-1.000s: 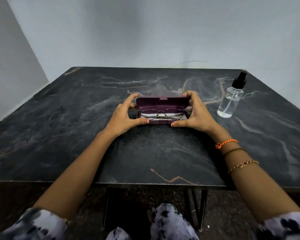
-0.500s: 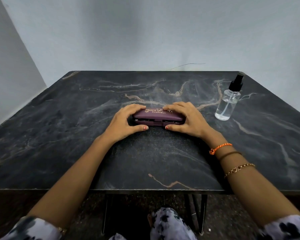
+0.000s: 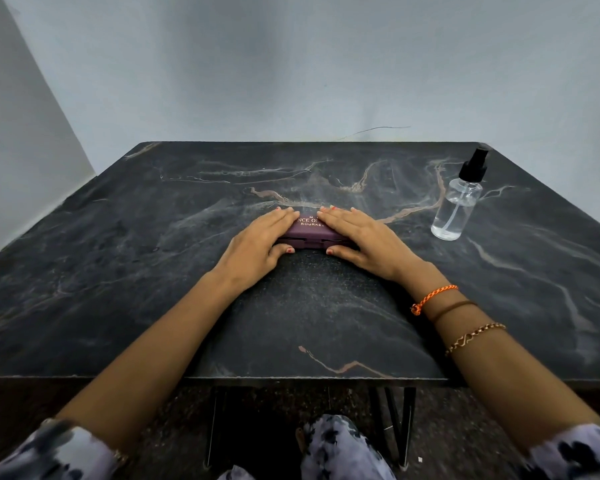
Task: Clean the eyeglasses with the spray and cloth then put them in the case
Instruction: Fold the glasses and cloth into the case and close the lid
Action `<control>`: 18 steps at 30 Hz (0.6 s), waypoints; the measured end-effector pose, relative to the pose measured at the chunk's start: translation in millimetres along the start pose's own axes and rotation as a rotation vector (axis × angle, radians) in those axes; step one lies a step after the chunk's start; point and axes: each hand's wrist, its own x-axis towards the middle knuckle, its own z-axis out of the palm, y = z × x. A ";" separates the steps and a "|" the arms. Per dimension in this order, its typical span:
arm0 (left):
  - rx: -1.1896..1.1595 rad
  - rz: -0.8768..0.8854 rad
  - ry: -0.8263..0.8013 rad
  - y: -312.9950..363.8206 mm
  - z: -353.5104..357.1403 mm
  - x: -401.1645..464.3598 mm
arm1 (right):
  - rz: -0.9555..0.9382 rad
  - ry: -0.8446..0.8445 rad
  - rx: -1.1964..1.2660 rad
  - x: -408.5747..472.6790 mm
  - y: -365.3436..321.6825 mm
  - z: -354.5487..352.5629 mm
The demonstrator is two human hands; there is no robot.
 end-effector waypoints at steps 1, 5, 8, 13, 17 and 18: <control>0.013 0.004 0.006 0.5 0.5 -0.6 | 0.000 -0.008 -0.006 -0.2 -0.1 0.3; 0.079 0.021 0.004 1.9 2.3 -0.7 | 0.005 -0.015 -0.028 -1.3 0.0 1.7; 0.113 0.025 -0.014 2.6 1.4 0.0 | 0.001 -0.008 -0.043 -1.3 -0.8 1.0; 0.157 0.015 -0.049 5.4 0.2 -1.1 | -0.008 -0.005 -0.077 -1.7 -2.1 1.6; 0.178 0.007 -0.071 5.9 -0.3 -0.3 | -0.014 0.003 -0.086 -1.5 -3.2 1.6; 0.179 0.006 -0.074 6.1 -0.6 0.0 | -0.014 0.007 -0.089 -1.4 -3.2 1.3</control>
